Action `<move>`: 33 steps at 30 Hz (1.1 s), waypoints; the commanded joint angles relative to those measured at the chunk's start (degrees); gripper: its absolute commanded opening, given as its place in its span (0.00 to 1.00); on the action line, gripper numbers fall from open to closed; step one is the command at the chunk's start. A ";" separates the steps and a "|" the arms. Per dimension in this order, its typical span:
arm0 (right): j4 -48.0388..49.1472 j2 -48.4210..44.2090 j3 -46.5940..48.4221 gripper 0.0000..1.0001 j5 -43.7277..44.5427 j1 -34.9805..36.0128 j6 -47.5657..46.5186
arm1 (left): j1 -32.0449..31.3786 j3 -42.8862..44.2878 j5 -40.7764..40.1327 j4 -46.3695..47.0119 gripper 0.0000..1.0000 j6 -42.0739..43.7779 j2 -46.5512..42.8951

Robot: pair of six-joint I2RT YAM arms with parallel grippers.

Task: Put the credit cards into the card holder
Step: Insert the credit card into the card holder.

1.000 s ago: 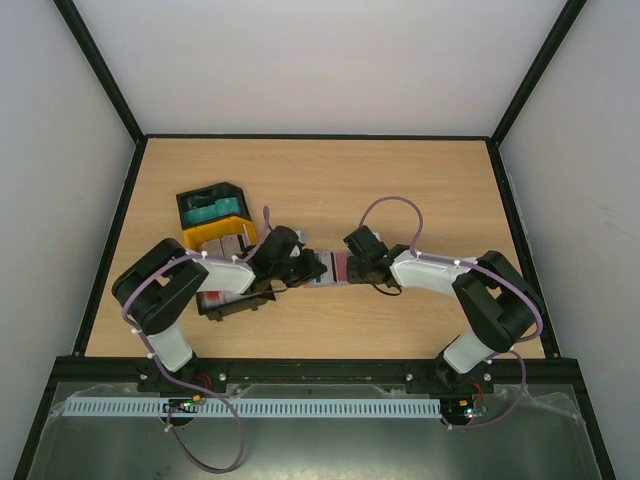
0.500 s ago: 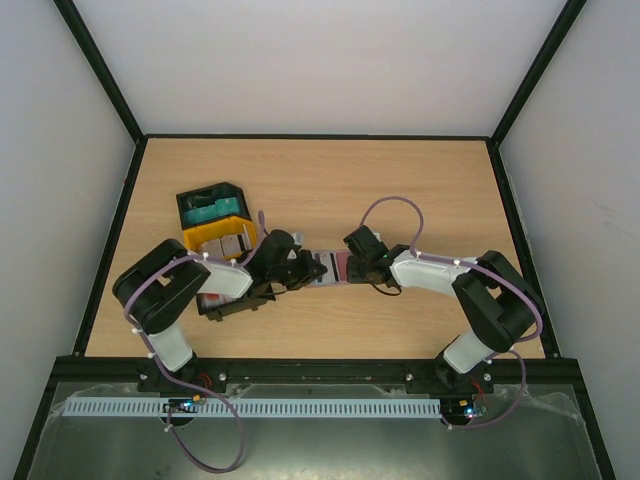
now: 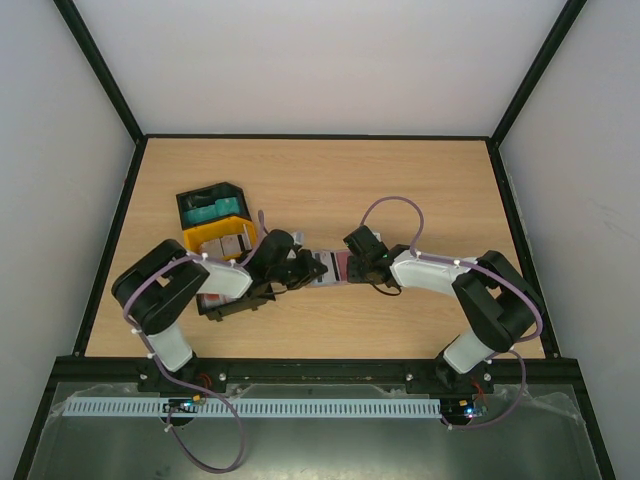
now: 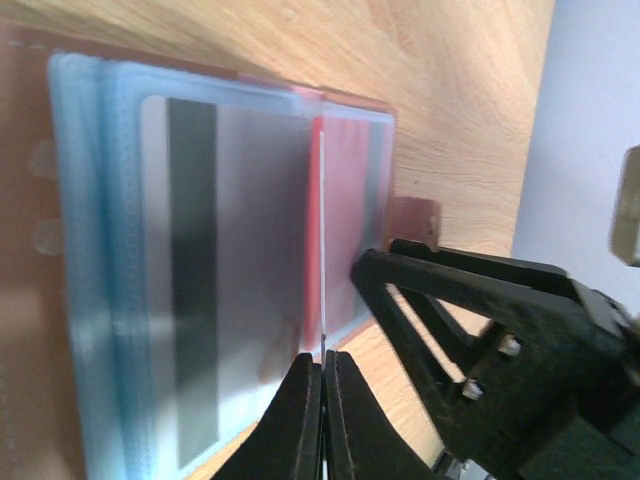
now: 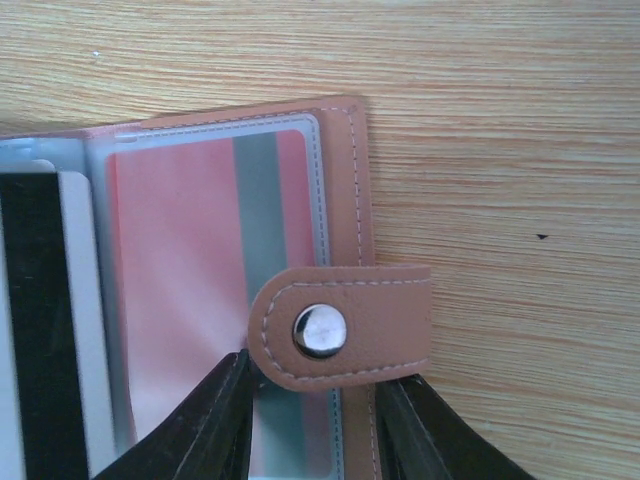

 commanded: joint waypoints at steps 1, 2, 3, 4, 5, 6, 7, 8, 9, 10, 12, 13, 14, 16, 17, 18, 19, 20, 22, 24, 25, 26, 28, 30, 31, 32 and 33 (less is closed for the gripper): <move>-2.78 2.20 -0.84 0.32 0.82 0.18 0.15 | 0.08 0.66 1.71 1.00 0.03 1.73 3.64; -2.76 2.21 -0.79 0.32 0.82 0.21 0.17 | 0.14 0.82 2.14 0.94 0.03 1.89 4.26; -2.80 2.24 -0.76 0.32 0.85 0.23 0.11 | 0.23 0.74 2.31 0.96 0.03 2.09 4.68; -2.80 2.22 -0.75 0.32 0.85 0.23 0.12 | 0.32 0.67 2.38 0.98 0.03 2.37 4.95; -2.81 2.22 -0.75 0.32 0.83 0.24 0.13 | 0.53 0.60 2.49 1.08 0.02 2.58 5.00; -2.81 2.32 -0.75 0.32 0.82 0.22 0.14 | 0.74 0.60 2.86 1.38 0.03 2.69 5.25; -2.81 2.34 -0.75 0.32 0.76 0.18 0.16 | 0.86 0.53 3.18 1.65 0.02 2.71 5.36; -2.81 2.40 -0.74 0.32 0.74 0.21 0.22 | 0.87 0.58 3.36 1.73 0.03 2.70 5.43; -2.81 2.48 -0.70 0.32 0.73 0.19 0.25 | 0.87 0.80 3.52 1.74 0.03 2.70 5.55; -2.76 2.51 -0.67 0.32 0.73 0.21 0.24 | 0.93 0.88 3.53 1.78 0.03 2.70 5.64; -2.88 2.56 -0.59 0.32 0.89 0.16 0.25 | 0.95 0.95 3.45 1.74 0.02 2.45 5.79; -2.89 2.61 -0.58 0.32 0.97 0.22 0.24 | 1.07 0.94 3.30 1.83 0.03 2.06 5.85; -2.85 2.54 -0.57 0.32 0.92 0.22 0.25 | 1.17 0.73 3.07 2.25 0.03 1.48 5.86; -2.88 2.62 -0.57 0.32 0.97 0.17 0.22 | 1.51 0.27 2.50 3.57 0.02 0.17 5.83; -2.89 2.76 -0.57 0.32 0.94 0.17 0.31 | 1.64 0.18 2.18 4.14 0.02 -0.29 5.81; -2.89 2.85 -0.57 0.32 0.94 0.18 0.30 | 1.72 0.18 1.87 4.56 0.02 -0.71 5.87; -2.89 2.88 -0.57 0.32 0.96 0.17 0.31 | 1.74 0.24 1.60 4.87 0.03 -1.07 5.89; -2.89 2.80 -0.57 0.32 0.99 0.24 0.35 | 1.74 0.43 1.57 5.34 0.02 -1.22 6.10; -2.89 2.74 -0.58 0.32 1.11 0.20 0.30 | 1.72 1.39 2.57 5.79 0.03 -1.17 7.08; -2.89 2.83 -0.57 0.32 1.09 0.19 0.33 | 1.66 1.95 3.75 7.00 0.03 -1.41 8.45; -2.85 2.78 -0.57 0.32 1.09 0.27 0.43 | 1.66 2.04 4.16 7.47 0.03 -1.55 8.96; -2.89 2.67 -0.57 0.32 1.09 0.19 0.48 | 1.58 2.01 4.45 7.66 0.03 -1.56 9.32; -2.74 2.52 -0.57 0.33 1.02 0.16 0.60 | 1.42 2.06 4.84 7.59 0.03 -1.21 9.88; -2.42 2.18 -0.32 0.35 0.36 0.21 0.53 | 1.19 2.28 4.98 6.51 0.03 -0.58 10.22; -2.25 1.80 0.27 0.37 -0.10 0.16 0.51 | 1.09 2.48 4.92 5.81 0.03 -0.23 10.41; -2.12 1.16 0.83 0.40 -0.37 0.13 0.51 | 0.98 2.82 4.90 4.79 0.03 0.26 10.50; -2.10 0.54 1.52 0.44 -0.25 0.15 0.60 | 0.89 3.16 4.78 3.49 0.03 0.77 10.61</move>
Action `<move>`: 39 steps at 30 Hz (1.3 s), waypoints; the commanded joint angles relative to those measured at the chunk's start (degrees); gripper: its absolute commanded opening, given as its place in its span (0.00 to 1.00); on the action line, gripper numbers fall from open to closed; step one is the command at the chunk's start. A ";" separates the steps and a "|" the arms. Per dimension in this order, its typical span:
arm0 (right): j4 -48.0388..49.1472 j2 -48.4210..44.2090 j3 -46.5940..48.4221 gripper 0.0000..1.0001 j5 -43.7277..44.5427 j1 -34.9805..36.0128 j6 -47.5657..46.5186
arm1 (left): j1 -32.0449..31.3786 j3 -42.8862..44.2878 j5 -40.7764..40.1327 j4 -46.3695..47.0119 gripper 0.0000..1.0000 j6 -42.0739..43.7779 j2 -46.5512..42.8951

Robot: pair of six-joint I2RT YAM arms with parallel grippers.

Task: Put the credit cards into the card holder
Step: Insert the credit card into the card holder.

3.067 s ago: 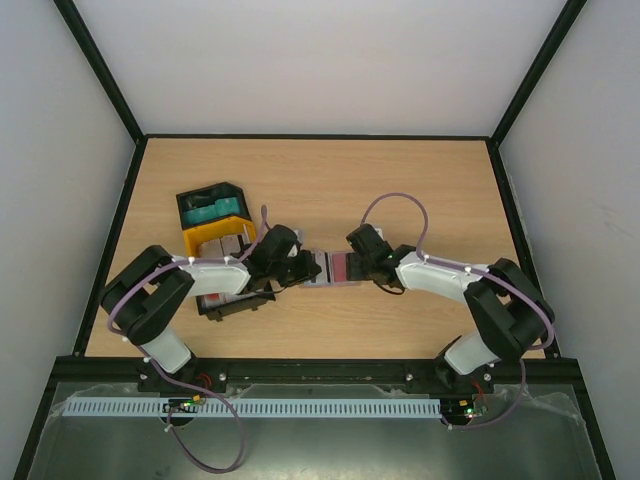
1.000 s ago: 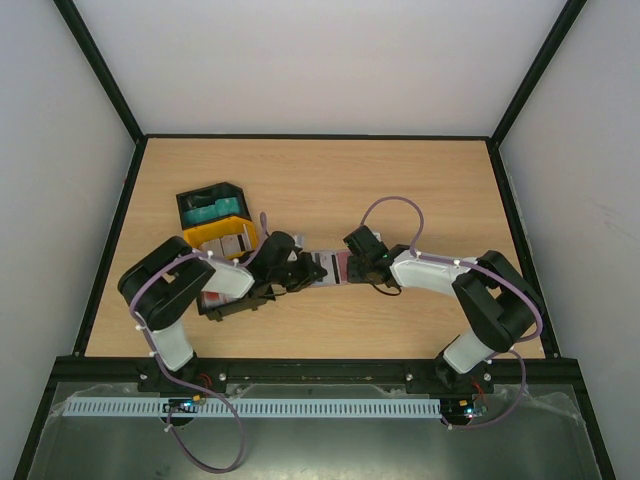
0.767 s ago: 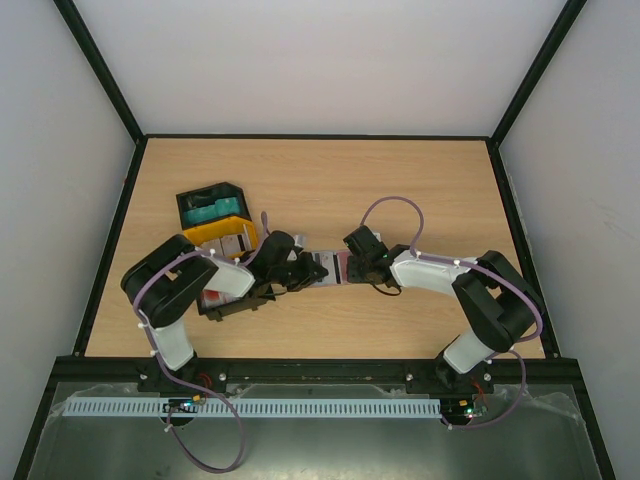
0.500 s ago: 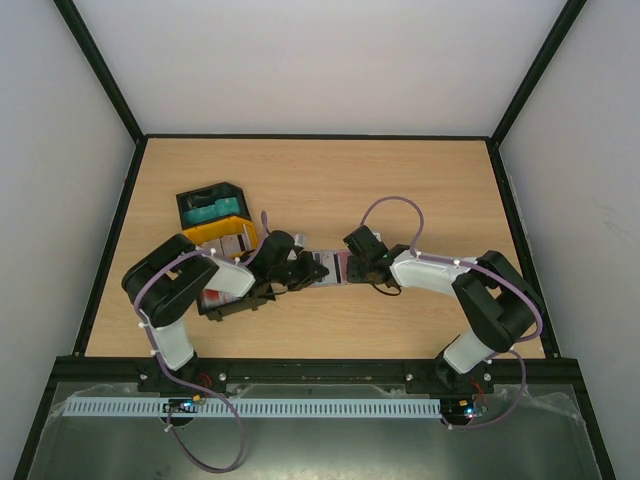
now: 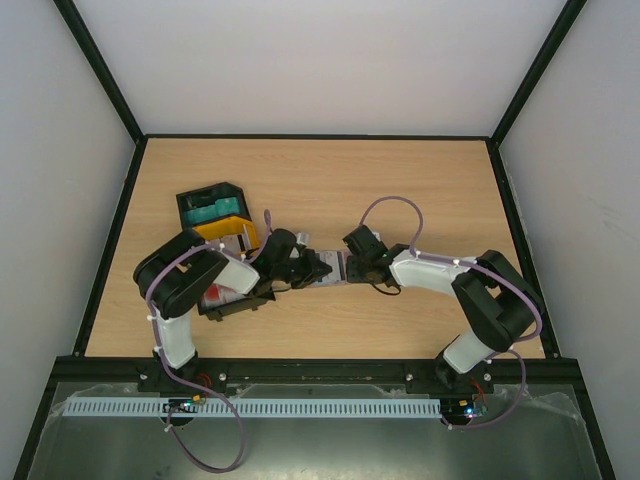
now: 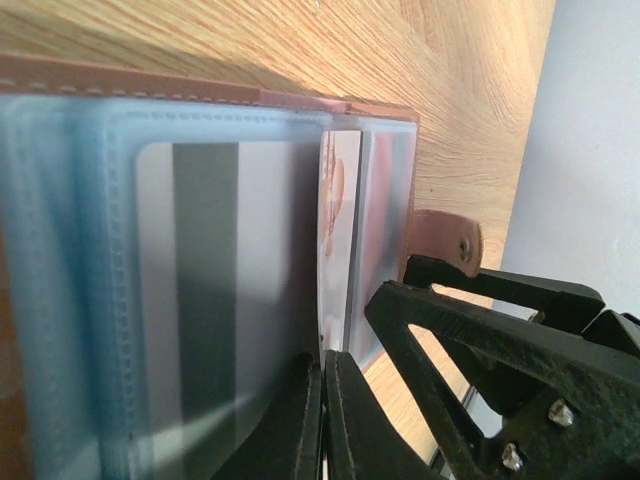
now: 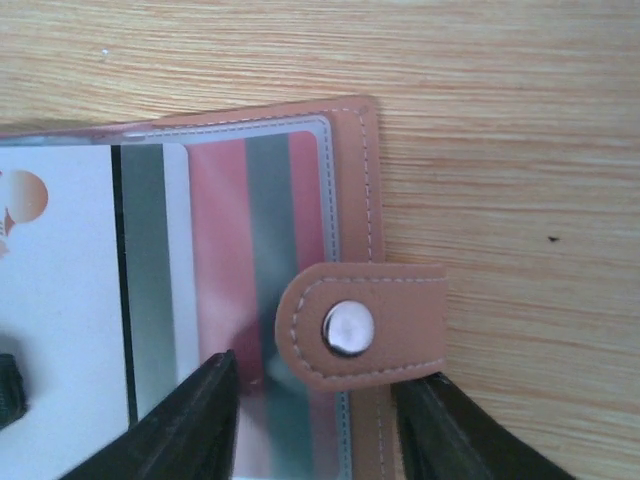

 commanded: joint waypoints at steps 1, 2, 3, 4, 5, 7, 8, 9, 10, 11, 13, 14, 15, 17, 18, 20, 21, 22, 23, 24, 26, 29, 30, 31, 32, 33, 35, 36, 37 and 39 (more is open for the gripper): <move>-2.22 -0.25 1.92 0.47 0.40 0.17 0.36 | -0.53 1.72 -0.27 -5.36 0.03 2.52 1.77; -2.52 -0.90 2.61 0.49 1.10 0.16 0.42 | -0.62 2.13 -0.55 -6.78 0.04 3.13 1.66; -2.99 -1.30 3.04 0.52 2.01 0.16 0.48 | -0.68 2.53 -0.87 -7.96 0.05 3.72 1.54; -3.48 -1.53 3.30 0.54 3.20 0.11 0.48 | -0.77 2.96 -1.21 -9.22 0.06 4.44 1.40; -3.79 -1.92 3.30 0.56 4.22 0.13 0.51 | -0.86 3.65 -1.49 -10.81 0.07 5.23 1.38; -3.90 -2.70 2.55 0.59 5.88 0.10 1.92 | -1.18 5.10 -2.10 -13.89 0.09 6.87 1.65; -3.76 -3.13 1.98 0.60 6.35 -0.10 2.40 | -1.43 5.81 -2.24 -15.10 0.09 7.78 1.80; -3.42 -3.56 1.29 0.63 6.60 -0.21 2.83 | -1.70 6.57 -2.21 -16.77 0.09 8.60 2.06; -2.95 -3.81 0.64 0.65 6.64 -0.34 2.87 | -1.92 7.41 -2.31 -18.27 0.09 9.49 2.32; -2.37 -3.79 0.09 0.66 6.27 -0.60 2.97 | -2.21 8.23 -2.63 -19.47 0.10 10.31 2.46; -1.45 -2.87 -0.66 0.66 4.03 -1.39 3.08 | -2.43 9.29 -3.05 -21.28 0.12 11.44 2.57; -1.02 -2.40 -0.96 0.66 3.03 -1.74 3.08 | -2.55 9.72 -3.07 -22.05 0.13 11.99 2.64; -0.35 -2.05 -1.35 0.66 1.85 -1.97 3.03 | -2.62 10.36 -3.09 -22.86 0.14 12.52 2.72; 1.00 -1.61 -2.02 0.65 -0.73 -2.33 2.80 | -2.86 11.54 -3.24 -24.66 0.17 13.81 3.01; 1.61 -1.46 -2.29 0.65 -2.03 -2.44 2.51 | -3.03 12.14 -3.31 -25.45 0.19 14.37 3.14; 2.50 -1.21 -2.58 0.64 -4.22 -2.61 2.15 | -3.35 13.42 -3.35 -26.90 0.21 15.68 3.65; 3.18 -1.28 -2.84 0.64 -5.40 -2.69 1.82 | -3.56 14.36 -3.28 -27.82 0.22 16.51 4.05; 3.88 -1.37 -3.16 0.63 -6.50 -2.72 1.53 | -3.79 15.36 -3.25 -28.85 0.23 17.46 4.54; 4.76 -1.60 -3.43 0.63 -7.57 -2.72 1.26 | -4.00 16.34 -3.21 -29.83 0.23 18.42 5.10; 5.54 -1.76 -3.66 0.62 -8.59 -2.72 1.07 | -4.34 17.39 -3.03 -31.12 0.23 19.79 5.66; 6.23 -1.82 -3.69 0.61 -9.61 -2.72 1.08 | -4.71 19.48 -3.19 -32.98 0.24 21.62 6.72; 6.88 -1.91 -3.88 0.60 -9.84 -2.78 -1.02 | -4.99 21.95 -3.43 -36.41 0.26 25.21 8.22; 7.00 -2.05 -3.89 0.60 -9.69 -2.80 -1.11 | -5.03 22.63 -3.74 -37.46 0.26 26.02 8.54; 7.11 -2.23 -3.99 0.60 -9.49 -2.81 -1.27 | -5.04 23.29 -4.18 -38.31 0.27 26.95 8.68; 7.45 -2.51 -4.14 0.60 -9.35 -2.81 -1.34 | -5.04 23.88 -4.44 -38.92 0.28 27.80 8.63; 7.49 -2.78 -4.23 0.60 -8.96 -2.85 -1.31 | -5.04 24.20 -4.66 -39.59 0.30 28.48 8.35; 7.52 -3.64 -4.41 0.59 -7.87 -2.94 -1.25 | -5.12 24.87 -5.68 -40.76 0.34 30.10 7.01; 7.50 -4.13 -4.46 0.59 -7.30 -2.98 -1.29 | -5.05 25.09 -6.27 -41.33 0.37 30.64 6.35; 7.54 -4.55 -4.50 0.59 -6.82 -2.98 -1.14 | -5.04 25.29 -6.80 -41.85 0.39 31.20 5.68; 7.64 -4.91 -4.68 0.59 -6.51 -3.07 -1.21 | -5.04 25.64 -7.70 -42.81 0.43 31.76 4.90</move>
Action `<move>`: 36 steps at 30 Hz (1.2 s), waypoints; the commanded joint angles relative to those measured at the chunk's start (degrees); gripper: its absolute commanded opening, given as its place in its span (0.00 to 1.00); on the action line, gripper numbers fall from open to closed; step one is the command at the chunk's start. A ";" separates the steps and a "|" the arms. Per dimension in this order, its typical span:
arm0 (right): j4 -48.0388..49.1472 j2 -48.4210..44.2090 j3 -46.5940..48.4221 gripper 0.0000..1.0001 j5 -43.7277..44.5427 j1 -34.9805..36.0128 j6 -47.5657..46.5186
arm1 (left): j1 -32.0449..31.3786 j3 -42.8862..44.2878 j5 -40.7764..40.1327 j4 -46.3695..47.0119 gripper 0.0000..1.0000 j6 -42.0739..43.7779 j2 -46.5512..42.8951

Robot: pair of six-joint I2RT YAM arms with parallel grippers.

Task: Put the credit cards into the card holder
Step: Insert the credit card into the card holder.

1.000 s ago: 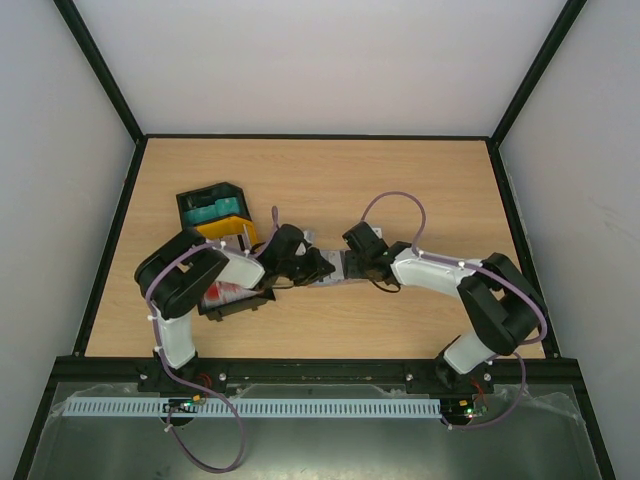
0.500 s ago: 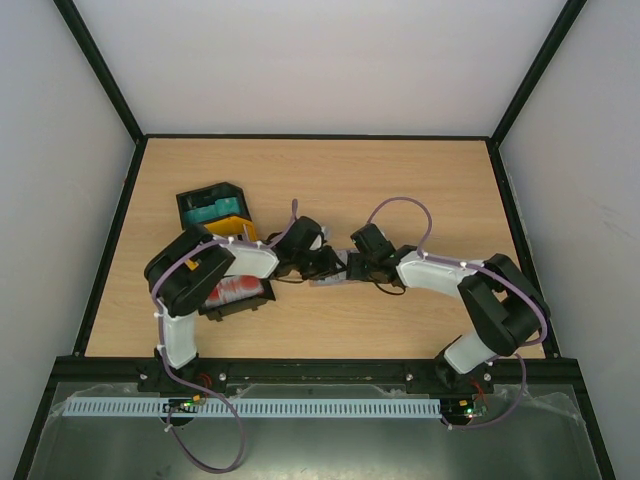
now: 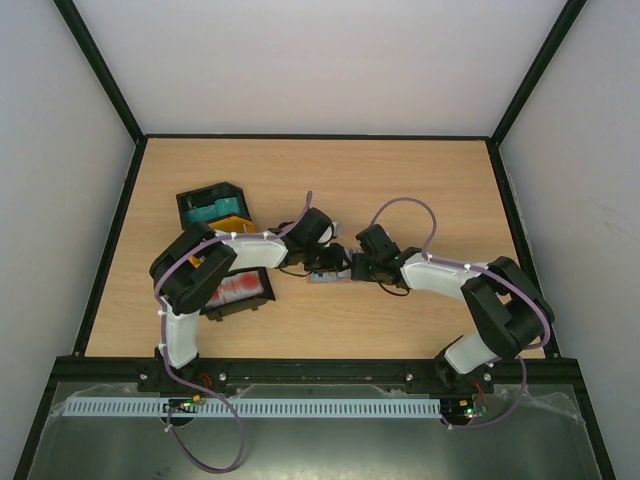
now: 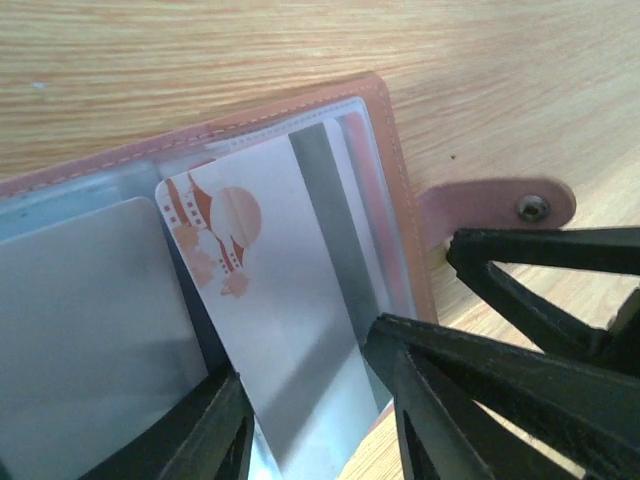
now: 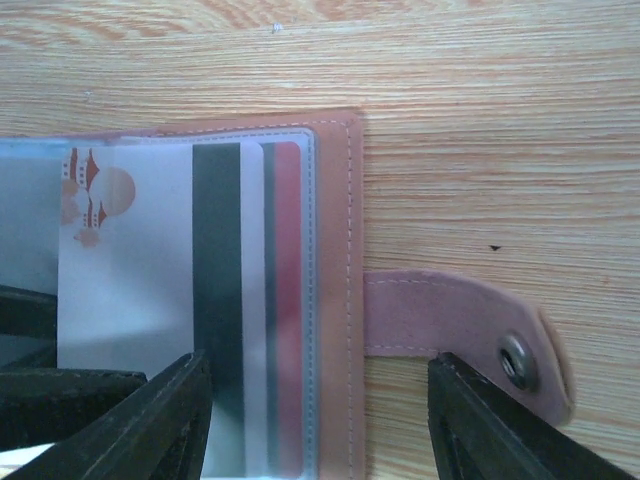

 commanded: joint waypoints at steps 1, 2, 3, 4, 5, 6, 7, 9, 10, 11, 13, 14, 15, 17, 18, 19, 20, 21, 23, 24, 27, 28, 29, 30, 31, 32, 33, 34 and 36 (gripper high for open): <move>3.05 -1.50 -0.71 0.59 -2.60 0.83 -0.61 | -0.94 0.71 -4.36 -6.04 0.44 4.15 -0.37; 3.09 -1.34 -0.74 0.59 -2.92 0.84 -0.82 | -0.99 0.74 -4.36 -6.11 0.46 4.16 -0.40; 3.05 -1.21 -0.77 0.58 -3.24 0.84 -0.90 | -0.99 0.68 -4.28 -6.04 0.47 4.20 -0.34; 3.14 -1.12 -0.79 0.58 -3.75 0.84 -1.13 | -0.99 0.59 -4.26 -5.93 0.48 4.09 -0.20; 3.30 -0.93 -0.87 0.57 -4.31 0.84 -1.37 | -0.99 0.55 -4.19 -5.84 0.50 4.07 0.09; 3.53 -0.77 -0.96 0.55 -4.95 0.84 -1.66 | -1.04 0.54 -4.11 -5.67 0.51 4.06 0.24; 3.90 -0.58 -1.02 0.54 -6.01 0.84 -1.97 | -1.08 0.65 -3.98 -5.46 0.53 4.12 0.44; 4.39 0.05 -1.10 0.51 -7.84 0.84 -2.81 | -1.16 1.09 -3.49 -5.22 0.54 4.37 0.87; 4.64 0.32 -1.14 0.49 -9.16 0.84 -3.38 | -1.23 1.51 -3.02 -5.48 0.54 4.81 1.20; 5.15 0.60 -1.11 0.46 -10.39 0.84 -3.91 | -1.38 2.20 -2.73 -5.80 0.54 5.38 1.56; 5.99 0.99 -1.23 0.45 -12.29 0.84 -4.53 | -1.80 3.02 -2.24 -6.08 0.54 6.23 2.10; 6.48 1.06 -1.34 0.44 -12.93 0.80 -4.68 | -1.97 3.22 -1.97 -6.04 0.54 6.61 2.21; 6.93 0.97 -1.45 0.44 -13.41 0.84 -4.70 | -2.16 3.26 -1.67 -5.84 0.54 6.93 2.30; 7.73 0.73 -1.70 0.44 -13.69 0.80 -4.41 | -2.30 3.12 -0.80 -5.38 0.55 7.28 2.55; 8.10 0.59 -1.83 0.44 -13.71 0.83 -4.25 | -2.33 2.91 -0.01 -5.12 0.56 7.38 2.68; 8.41 0.46 -1.99 0.44 -13.53 0.84 -3.85 | -2.29 2.60 0.81 -4.54 0.58 7.39 2.81; 8.74 0.19 -2.30 0.44 -13.26 0.84 -3.56 | -2.31 2.19 2.04 -3.57 0.60 7.34 2.82; 9.25 -0.28 -2.56 0.44 -12.88 0.77 -3.19 | -2.28 1.49 3.76 -2.14 0.62 6.95 2.75; 10.31 -1.51 -3.42 0.44 -12.05 0.71 -2.37 | -2.18 0.03 5.75 1.48 0.63 5.55 2.44; 10.95 -2.15 -3.87 0.44 -11.71 0.72 -2.03 | -2.21 -0.28 6.26 2.23 0.63 5.03 2.34; 11.45 -4.13 -4.96 0.44 -9.56 0.42 -0.61 | -2.02 -0.39 3.54 1.41 0.64 3.96 1.46; 11.38 -4.70 -5.16 0.45 -8.69 0.34 -0.05 | -2.05 -0.19 1.08 -0.09 0.64 3.56 0.91; 11.18 -5.15 -5.41 0.44 -7.97 0.27 0.39 | -2.05 0.14 -2.14 -1.84 0.64 3.13 0.38; 10.79 -5.59 -5.53 0.44 -7.02 0.23 0.82 | -2.03 0.37 -4.90 -3.46 0.64 2.74 -0.30; 10.49 -5.94 -5.74 0.43 -6.23 0.23 1.13 | -2.05 0.38 -7.14 -4.55 0.62 2.42 -0.93; 10.35 -6.17 -5.92 0.41 -5.66 0.15 1.18 | -2.05 0.20 -8.46 -5.03 0.60 2.08 -1.72; 10.20 -6.24 -6.01 0.40 -5.28 0.14 1.18 | -2.10 0.00 -9.30 -5.29 0.57 1.77 -2.14; 10.07 -6.06 -6.02 0.38 -5.39 0.07 1.24 | -2.20 0.05 -9.76 -5.48 0.54 1.69 -2.36; 9.73 -5.19 -5.70 0.34 -6.39 0.05 1.19 | -2.40 0.46 -10.11 -6.41 0.48 1.56 -1.94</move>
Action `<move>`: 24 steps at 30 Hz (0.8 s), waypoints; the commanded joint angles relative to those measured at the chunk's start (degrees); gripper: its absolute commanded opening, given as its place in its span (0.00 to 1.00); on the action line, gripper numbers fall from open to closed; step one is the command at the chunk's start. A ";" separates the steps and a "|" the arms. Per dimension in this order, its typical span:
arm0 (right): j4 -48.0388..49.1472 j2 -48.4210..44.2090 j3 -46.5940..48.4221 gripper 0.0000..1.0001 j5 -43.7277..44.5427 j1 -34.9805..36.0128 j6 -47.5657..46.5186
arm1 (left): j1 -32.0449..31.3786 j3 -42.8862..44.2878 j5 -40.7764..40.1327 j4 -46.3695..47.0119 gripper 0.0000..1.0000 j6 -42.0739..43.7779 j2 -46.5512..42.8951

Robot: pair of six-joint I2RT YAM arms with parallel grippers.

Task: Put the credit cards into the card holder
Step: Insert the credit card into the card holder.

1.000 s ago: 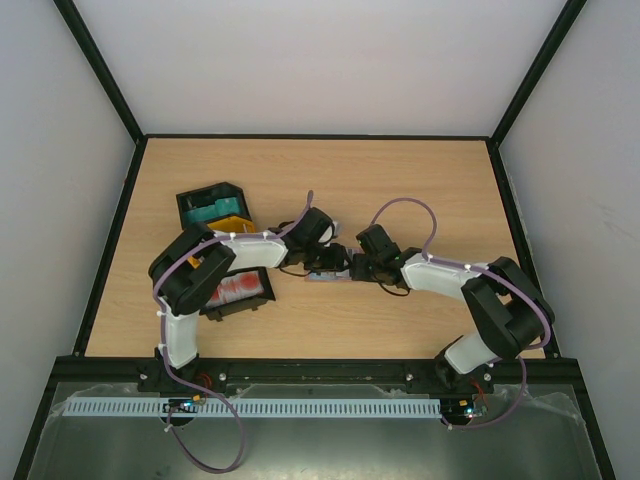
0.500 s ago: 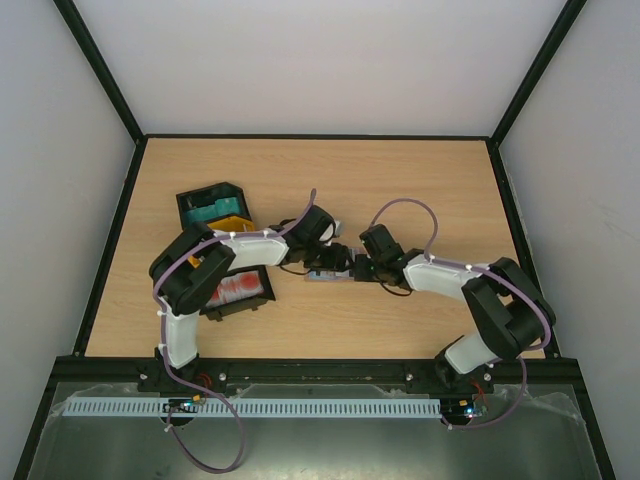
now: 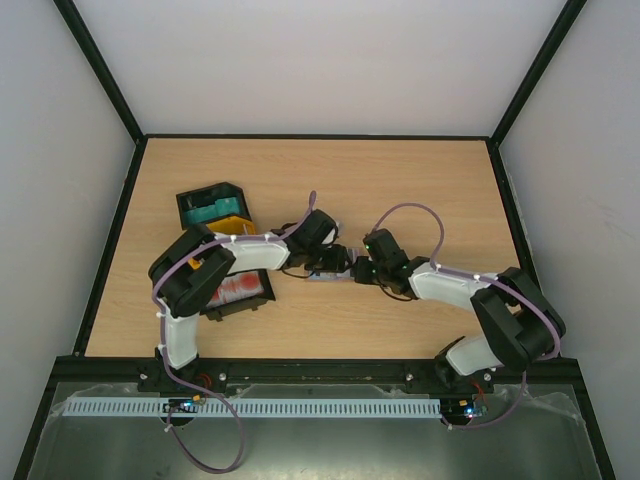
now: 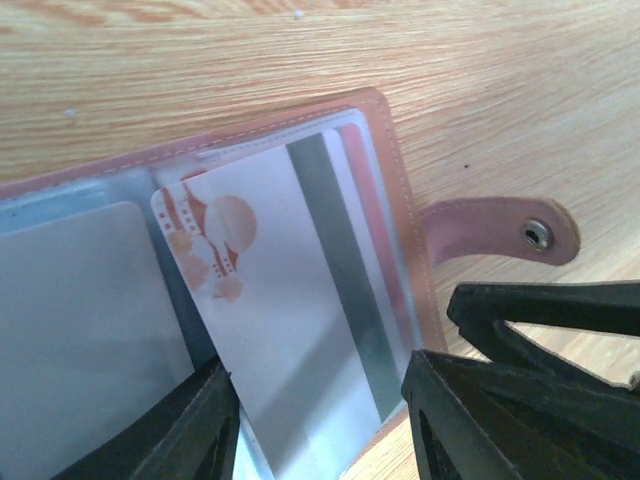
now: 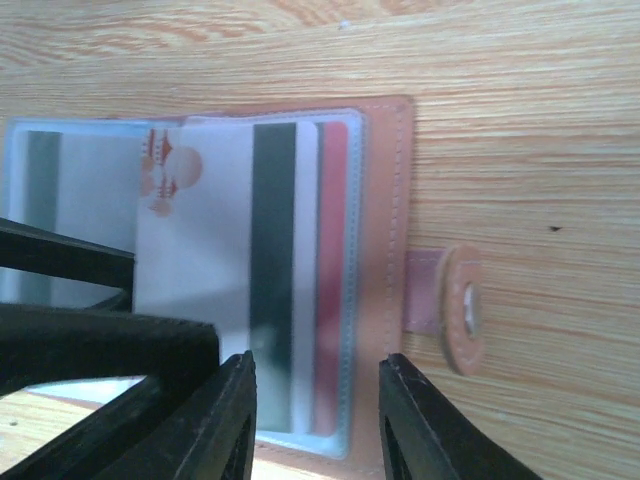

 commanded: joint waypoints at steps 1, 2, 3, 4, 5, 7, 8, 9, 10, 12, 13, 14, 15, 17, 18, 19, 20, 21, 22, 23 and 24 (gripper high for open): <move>2.63 -0.19 0.22 0.33 -1.84 0.62 0.67 | -0.87 -0.10 -4.54 -4.15 0.46 -0.98 -0.29; 2.58 0.19 0.34 0.33 -2.38 0.62 0.59 | -1.20 0.32 -4.54 -4.46 0.45 -0.67 0.15; 2.57 0.59 0.48 0.32 -2.93 0.62 0.43 | -1.58 0.66 -4.57 -4.77 0.44 -0.43 0.68; 2.65 0.95 0.63 0.32 -3.66 0.62 0.20 | -1.97 1.14 -4.53 -5.04 0.44 0.11 1.18; 2.74 1.38 0.72 0.31 -4.46 0.64 -0.04 | -2.29 1.68 -4.41 -5.41 0.44 0.61 1.79; 3.11 2.19 0.94 0.28 -6.45 0.60 -0.63 | -3.25 2.71 -3.92 -5.90 0.41 1.69 2.84; 3.44 2.47 0.88 0.28 -7.56 0.62 -0.84 | -3.73 3.06 -3.78 -5.92 0.40 2.05 3.20; 3.72 2.74 0.82 0.27 -8.27 0.62 -0.96 | -4.14 3.23 -3.89 -5.78 0.40 2.07 3.40; 3.94 2.94 0.72 0.27 -8.78 0.62 -1.04 | -4.44 3.30 -3.87 -5.45 0.39 2.12 3.53; 4.15 2.84 0.59 0.27 -8.83 0.58 -1.05 | -4.63 3.12 -3.94 -4.79 0.33 1.66 3.54; 4.05 2.68 0.55 0.27 -8.49 0.55 -1.15 | -4.64 3.10 -4.21 -4.75 0.29 1.48 3.56; 3.76 2.27 0.52 0.27 -7.95 0.59 -1.14 | -4.67 3.09 -4.95 -4.92 0.27 1.24 3.40; 3.56 1.81 0.55 0.27 -7.23 0.54 -1.08 | -4.66 3.14 -5.89 -5.21 0.24 1.11 3.20; 2.84 0.43 0.67 0.28 -5.65 0.53 -1.01 | -4.56 3.33 -6.83 -6.06 0.27 1.21 2.45; 2.17 -0.50 0.83 0.30 -4.36 0.53 -0.85 | -4.55 3.50 -6.91 -6.41 0.32 1.51 1.97; 1.52 -1.43 1.06 0.32 -3.34 0.53 -0.73 | -4.52 3.79 -6.88 -7.07 0.36 1.75 1.45; 0.77 -2.47 1.31 0.33 -2.07 0.53 -0.66 | -4.52 4.18 -6.85 -7.67 0.43 1.98 0.73; 0.01 -3.48 1.57 0.35 -0.80 0.53 -0.57 | -4.51 4.74 -6.84 -8.39 0.47 2.24 0.00; -0.91 -4.37 1.91 0.37 0.35 0.53 -0.53 | -4.46 5.29 -6.84 -9.35 0.50 2.68 -0.71; -1.65 -5.21 2.19 0.38 1.45 0.53 -0.56 | -4.43 5.89 -6.96 -10.27 0.52 2.95 -1.49; -2.34 -5.84 2.48 0.40 2.42 0.53 -0.54 | -4.29 6.49 -7.06 -11.17 0.54 3.15 -2.29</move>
